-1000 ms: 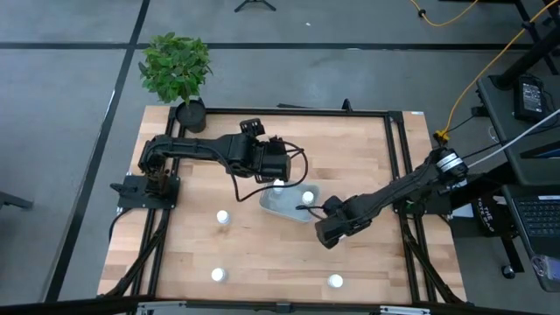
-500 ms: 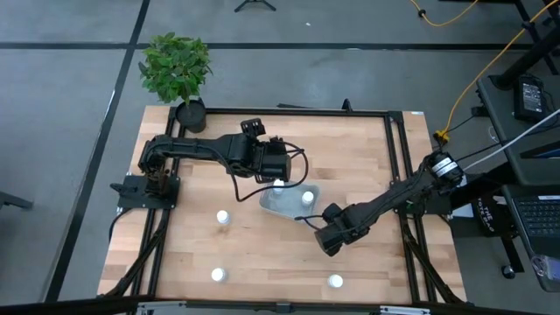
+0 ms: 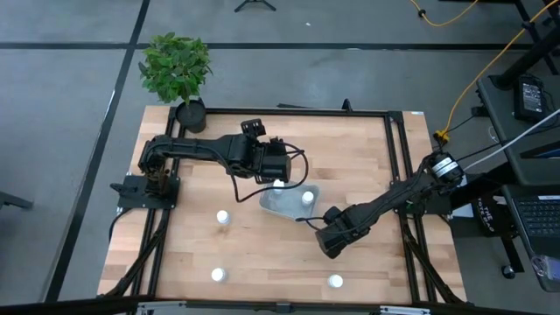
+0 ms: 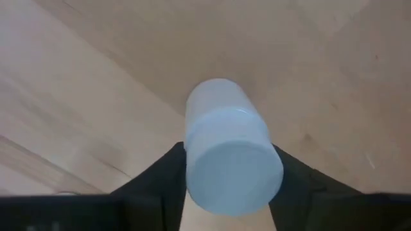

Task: Pick and place pill bottles into a basket
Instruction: Put the white pill bottle into the gray bin

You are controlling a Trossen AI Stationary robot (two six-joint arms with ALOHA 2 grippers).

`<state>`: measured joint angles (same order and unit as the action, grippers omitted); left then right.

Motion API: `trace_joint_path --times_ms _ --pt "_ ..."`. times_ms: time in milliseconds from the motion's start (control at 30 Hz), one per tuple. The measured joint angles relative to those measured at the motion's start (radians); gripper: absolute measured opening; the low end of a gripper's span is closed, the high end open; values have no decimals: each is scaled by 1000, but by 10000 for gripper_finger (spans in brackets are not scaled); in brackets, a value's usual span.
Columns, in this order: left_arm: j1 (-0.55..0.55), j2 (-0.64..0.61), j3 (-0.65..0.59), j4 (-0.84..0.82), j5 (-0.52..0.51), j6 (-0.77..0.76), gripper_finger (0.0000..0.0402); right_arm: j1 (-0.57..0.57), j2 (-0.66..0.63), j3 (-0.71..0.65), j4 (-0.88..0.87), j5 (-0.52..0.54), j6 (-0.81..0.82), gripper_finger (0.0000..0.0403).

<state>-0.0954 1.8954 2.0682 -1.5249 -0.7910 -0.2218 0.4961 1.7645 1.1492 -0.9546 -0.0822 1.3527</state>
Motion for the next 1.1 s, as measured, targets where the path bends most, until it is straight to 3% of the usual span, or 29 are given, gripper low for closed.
trace_joint_path --times_ms 300,500,633,833,1100 --pt "0 0 0 0 -4 1 342 0 -5 84 -77 47 -40 159" --pt "5 -11 0 -30 -134 44 342 0 -16 269 -275 145 -132 159" --pt "30 -70 -1 -48 -196 28 342 -13 -16 387 -285 218 -252 159" --pt "83 -196 0 -43 -212 -46 342 -102 -16 476 -267 268 -447 146" --pt "104 -319 0 -35 -214 -108 342 -277 -3 486 -122 243 -720 145"
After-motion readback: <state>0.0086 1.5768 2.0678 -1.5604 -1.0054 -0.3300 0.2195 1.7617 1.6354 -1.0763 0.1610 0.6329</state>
